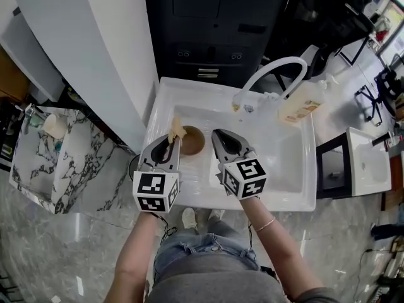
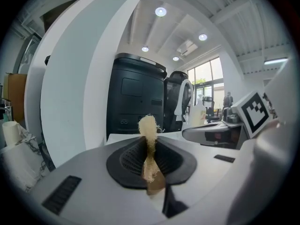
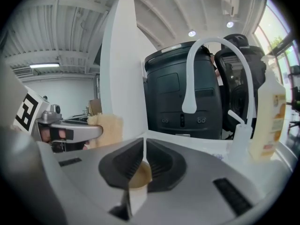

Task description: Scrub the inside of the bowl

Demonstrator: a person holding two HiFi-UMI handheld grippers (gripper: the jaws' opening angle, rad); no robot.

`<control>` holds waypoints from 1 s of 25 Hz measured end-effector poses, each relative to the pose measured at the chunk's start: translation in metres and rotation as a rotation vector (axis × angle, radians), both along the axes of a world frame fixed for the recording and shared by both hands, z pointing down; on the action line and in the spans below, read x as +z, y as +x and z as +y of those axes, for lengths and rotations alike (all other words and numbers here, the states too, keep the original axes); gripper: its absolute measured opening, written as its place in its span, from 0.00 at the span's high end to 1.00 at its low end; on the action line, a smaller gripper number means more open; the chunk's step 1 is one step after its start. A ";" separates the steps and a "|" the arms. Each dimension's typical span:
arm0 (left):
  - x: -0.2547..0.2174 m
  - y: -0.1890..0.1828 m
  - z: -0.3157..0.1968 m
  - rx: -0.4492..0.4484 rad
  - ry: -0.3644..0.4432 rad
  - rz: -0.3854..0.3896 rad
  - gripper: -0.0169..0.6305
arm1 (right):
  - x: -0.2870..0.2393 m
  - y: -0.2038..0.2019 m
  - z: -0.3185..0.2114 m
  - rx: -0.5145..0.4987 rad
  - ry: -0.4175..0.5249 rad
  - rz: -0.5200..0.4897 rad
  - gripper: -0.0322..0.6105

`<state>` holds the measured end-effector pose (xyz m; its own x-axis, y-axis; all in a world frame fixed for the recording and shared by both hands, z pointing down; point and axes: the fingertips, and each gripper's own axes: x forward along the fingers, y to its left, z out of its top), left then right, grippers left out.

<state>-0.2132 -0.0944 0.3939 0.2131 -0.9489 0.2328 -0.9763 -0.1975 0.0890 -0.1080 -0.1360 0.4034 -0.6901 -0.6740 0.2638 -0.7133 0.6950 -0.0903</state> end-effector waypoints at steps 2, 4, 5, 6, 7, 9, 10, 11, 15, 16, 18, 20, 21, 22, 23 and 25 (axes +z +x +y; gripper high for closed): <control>-0.002 0.001 0.003 0.009 0.012 0.000 0.91 | -0.006 0.004 0.003 0.006 0.015 -0.017 0.91; -0.005 0.003 0.006 0.018 0.025 0.000 0.91 | -0.012 0.009 0.007 0.013 0.030 -0.034 0.92; -0.006 0.004 0.007 0.022 0.030 0.000 0.91 | -0.014 0.011 0.009 0.017 0.037 -0.038 0.92; -0.007 0.005 0.009 0.026 0.035 -0.001 0.91 | -0.015 0.013 0.011 0.021 0.042 -0.041 0.92; -0.008 0.005 0.010 0.030 0.040 -0.002 0.91 | -0.016 0.015 0.013 0.026 0.045 -0.041 0.93; -0.011 0.006 0.014 0.038 0.049 -0.003 0.91 | -0.017 0.018 0.018 0.035 0.050 -0.041 0.93; -0.012 0.006 0.015 0.042 0.053 -0.004 0.91 | -0.017 0.020 0.021 0.041 0.052 -0.040 0.93; -0.013 0.007 0.017 0.046 0.057 -0.005 0.91 | -0.017 0.022 0.024 0.045 0.053 -0.039 0.93; -0.015 0.007 0.025 0.057 0.072 -0.016 0.91 | -0.021 0.024 0.038 0.036 0.072 -0.024 0.94; -0.016 0.008 0.026 0.059 0.074 -0.016 0.91 | -0.023 0.025 0.041 0.033 0.076 -0.027 0.94; -0.015 0.009 0.029 0.063 0.074 -0.015 0.91 | -0.026 0.027 0.045 0.039 0.084 -0.043 0.94; -0.016 0.009 0.031 0.068 0.074 -0.016 0.91 | -0.030 0.028 0.046 0.050 0.097 -0.052 0.94; -0.017 0.010 0.031 0.070 0.076 -0.017 0.91 | -0.032 0.029 0.046 0.054 0.104 -0.054 0.94; -0.017 0.010 0.032 0.073 0.078 -0.017 0.91 | -0.034 0.030 0.047 0.057 0.110 -0.055 0.94; -0.018 0.011 0.032 0.075 0.081 -0.018 0.91 | -0.035 0.031 0.047 0.061 0.114 -0.056 0.94; -0.020 0.010 0.034 0.075 0.086 -0.022 0.91 | -0.037 0.032 0.048 0.066 0.119 -0.058 0.94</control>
<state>-0.2028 -0.0603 0.3742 0.2802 -0.9470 0.1570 -0.9599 -0.2762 0.0477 -0.0763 -0.0884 0.3666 -0.6552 -0.7422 0.1407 -0.7536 0.6552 -0.0525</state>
